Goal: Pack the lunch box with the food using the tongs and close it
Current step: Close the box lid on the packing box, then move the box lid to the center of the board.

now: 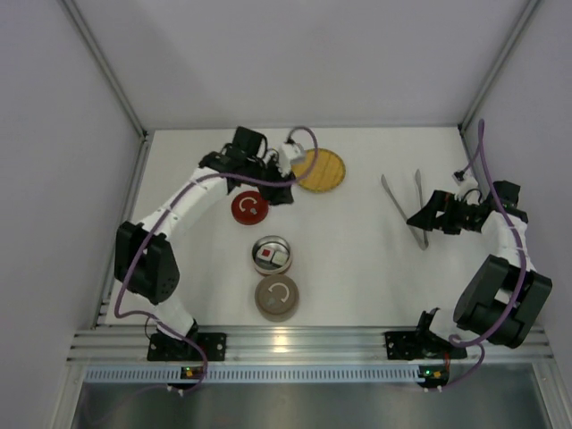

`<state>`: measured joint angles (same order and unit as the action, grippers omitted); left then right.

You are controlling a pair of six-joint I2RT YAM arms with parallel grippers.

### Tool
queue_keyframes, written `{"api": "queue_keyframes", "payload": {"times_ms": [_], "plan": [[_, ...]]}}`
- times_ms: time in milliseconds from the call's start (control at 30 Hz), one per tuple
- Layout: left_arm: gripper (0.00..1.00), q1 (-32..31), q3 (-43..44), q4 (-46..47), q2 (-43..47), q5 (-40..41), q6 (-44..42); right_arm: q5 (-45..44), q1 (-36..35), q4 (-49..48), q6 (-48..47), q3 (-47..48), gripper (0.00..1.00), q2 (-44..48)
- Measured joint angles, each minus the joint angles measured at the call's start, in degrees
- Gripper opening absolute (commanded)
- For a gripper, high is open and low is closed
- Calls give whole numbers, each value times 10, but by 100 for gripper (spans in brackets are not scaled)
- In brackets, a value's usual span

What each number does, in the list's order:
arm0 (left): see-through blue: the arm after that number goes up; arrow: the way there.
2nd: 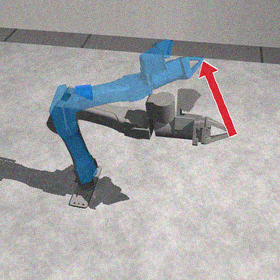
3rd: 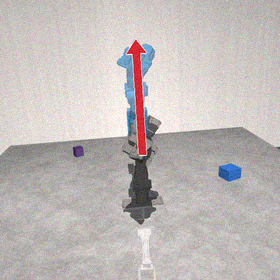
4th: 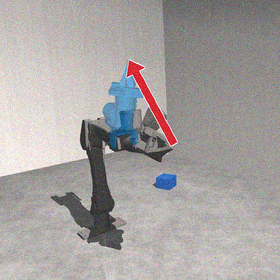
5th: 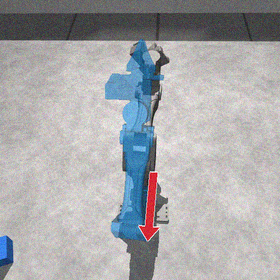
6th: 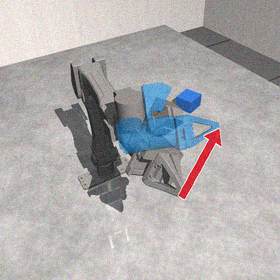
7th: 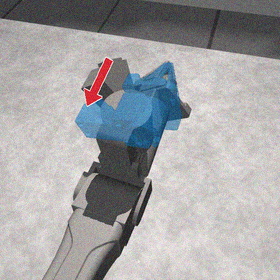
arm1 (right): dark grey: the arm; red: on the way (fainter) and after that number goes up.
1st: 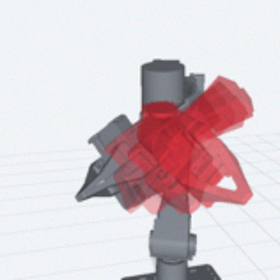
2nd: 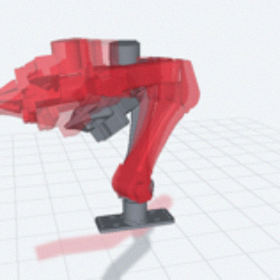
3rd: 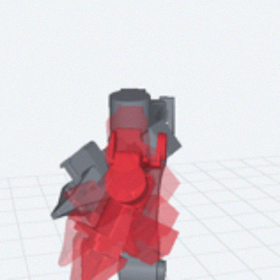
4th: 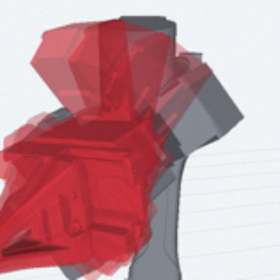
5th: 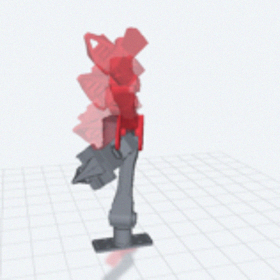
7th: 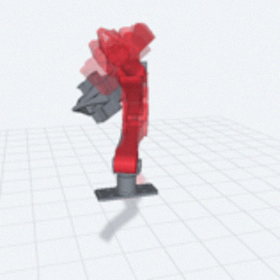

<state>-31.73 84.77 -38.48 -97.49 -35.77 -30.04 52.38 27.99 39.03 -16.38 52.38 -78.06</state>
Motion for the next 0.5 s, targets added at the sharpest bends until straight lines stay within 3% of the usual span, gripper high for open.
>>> {"api": "queue_keyframes", "payload": {"times_ms": [133,233,367,400,500], "plan": [[52,149,67,23,-31,80,116,-2,-2,0,0,0,98,2],[49,214,72,22,-69,147,181,-14,-14,-2,4,0,95,11],[33,238,69,14,-130,209,246,-42,-65,-7,16,4,91,28],[23,237,67,11,-143,218,260,-50,-85,-7,20,8,89,30],[17,234,64,3,-172,239,296,-68,-133,-12,32,27,84,29]]}}
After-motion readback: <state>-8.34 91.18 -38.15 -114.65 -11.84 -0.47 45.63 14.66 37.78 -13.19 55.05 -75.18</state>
